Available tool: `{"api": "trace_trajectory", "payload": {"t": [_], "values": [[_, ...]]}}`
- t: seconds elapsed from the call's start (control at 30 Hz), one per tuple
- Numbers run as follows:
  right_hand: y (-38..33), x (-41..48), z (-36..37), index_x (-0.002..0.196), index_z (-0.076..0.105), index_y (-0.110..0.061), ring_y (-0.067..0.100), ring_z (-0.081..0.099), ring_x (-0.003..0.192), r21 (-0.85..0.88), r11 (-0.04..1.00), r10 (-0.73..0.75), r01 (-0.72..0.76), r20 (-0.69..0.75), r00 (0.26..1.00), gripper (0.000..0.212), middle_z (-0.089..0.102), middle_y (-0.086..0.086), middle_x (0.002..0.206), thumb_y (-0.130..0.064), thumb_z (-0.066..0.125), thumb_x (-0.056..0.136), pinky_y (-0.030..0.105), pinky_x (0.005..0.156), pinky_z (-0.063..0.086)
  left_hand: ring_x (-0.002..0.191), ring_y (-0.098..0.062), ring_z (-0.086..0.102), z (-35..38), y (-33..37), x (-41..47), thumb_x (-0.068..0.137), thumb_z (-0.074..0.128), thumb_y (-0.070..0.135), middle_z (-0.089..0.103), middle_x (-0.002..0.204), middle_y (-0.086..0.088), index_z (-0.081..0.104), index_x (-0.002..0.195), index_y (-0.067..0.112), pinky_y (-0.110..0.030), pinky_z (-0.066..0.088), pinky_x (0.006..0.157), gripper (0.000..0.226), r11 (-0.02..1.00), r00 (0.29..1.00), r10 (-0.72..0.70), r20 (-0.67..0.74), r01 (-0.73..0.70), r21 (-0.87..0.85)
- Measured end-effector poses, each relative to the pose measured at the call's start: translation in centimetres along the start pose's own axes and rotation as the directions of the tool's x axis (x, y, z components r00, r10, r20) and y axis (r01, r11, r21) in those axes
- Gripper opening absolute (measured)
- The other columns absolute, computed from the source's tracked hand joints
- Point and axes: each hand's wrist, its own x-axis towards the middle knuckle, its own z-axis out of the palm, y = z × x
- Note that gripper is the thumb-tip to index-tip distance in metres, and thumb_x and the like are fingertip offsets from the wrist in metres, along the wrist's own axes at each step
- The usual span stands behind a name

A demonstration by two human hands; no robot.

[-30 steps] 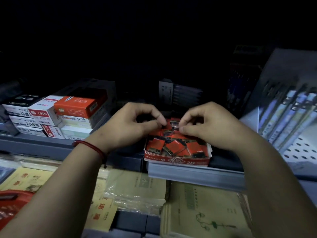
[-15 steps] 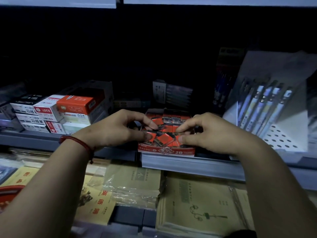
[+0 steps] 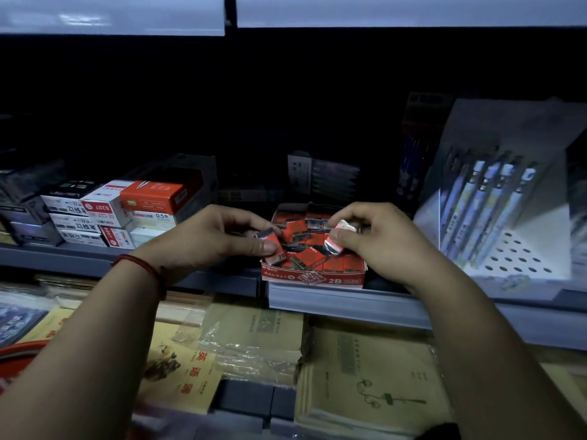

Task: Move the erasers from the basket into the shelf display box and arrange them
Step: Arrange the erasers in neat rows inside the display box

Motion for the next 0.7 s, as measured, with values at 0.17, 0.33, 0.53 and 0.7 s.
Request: {"api": "trace_trajectory", "payload": {"t": [0.17,0.33,0.53,0.7], "values": [[-0.1,0.3,0.3,0.074,0.064,-0.018,0.021,0.07,0.07,0.076,0.997,0.028,-0.015,-0.16,0.987,0.024,0.071,0.005,0.074,-0.028,0.086,0.075,0.045,0.067,0.06,0.102,-0.023,0.073,0.3,-0.1,-0.3,0.082,0.075,0.01,0.075,0.106,-0.017,0.074,0.113,0.013,-0.022,0.057,0.085,0.032,0.998,1.0,0.028,-0.012,-0.029,-0.048],[0.1,0.5,0.3,0.109,0.069,-0.032,0.018,0.065,0.064,0.012,1.0,-0.005,0.005,0.016,1.0,0.024,0.07,0.004,0.078,-0.015,0.066,0.092,0.044,0.061,0.055,0.087,-0.014,0.073,0.8,-0.4,0.3,0.072,0.081,0.013,0.073,0.093,-0.013,0.075,0.114,0.017,-0.018,0.054,0.077,0.043,0.994,0.991,0.101,-0.087,-0.104,-0.036],[0.3,0.2,-0.6,0.088,0.071,-0.027,0.018,0.065,0.071,0.017,1.0,0.025,-0.024,-0.036,0.999,0.011,0.07,0.006,0.079,-0.016,0.07,0.089,0.038,0.071,0.054,0.087,-0.012,0.072,2.0,-0.7,0.9,0.074,0.08,0.014,0.072,0.095,-0.018,0.071,0.113,0.013,-0.019,0.054,0.077,0.041,0.989,0.989,0.143,-0.037,-0.144,-0.042],[0.3,-0.3,-2.1,0.081,0.071,-0.019,0.003,0.065,0.077,-0.057,0.996,0.07,-0.066,0.059,0.996,0.007,0.07,-0.008,0.081,-0.016,0.077,0.084,0.022,0.068,0.047,0.091,-0.018,0.074,2.7,-0.8,1.4,0.079,0.078,0.013,0.073,0.096,-0.016,0.068,0.11,0.009,-0.025,0.057,0.079,0.033,0.984,0.984,0.176,-0.032,-0.177,-0.011]]}}
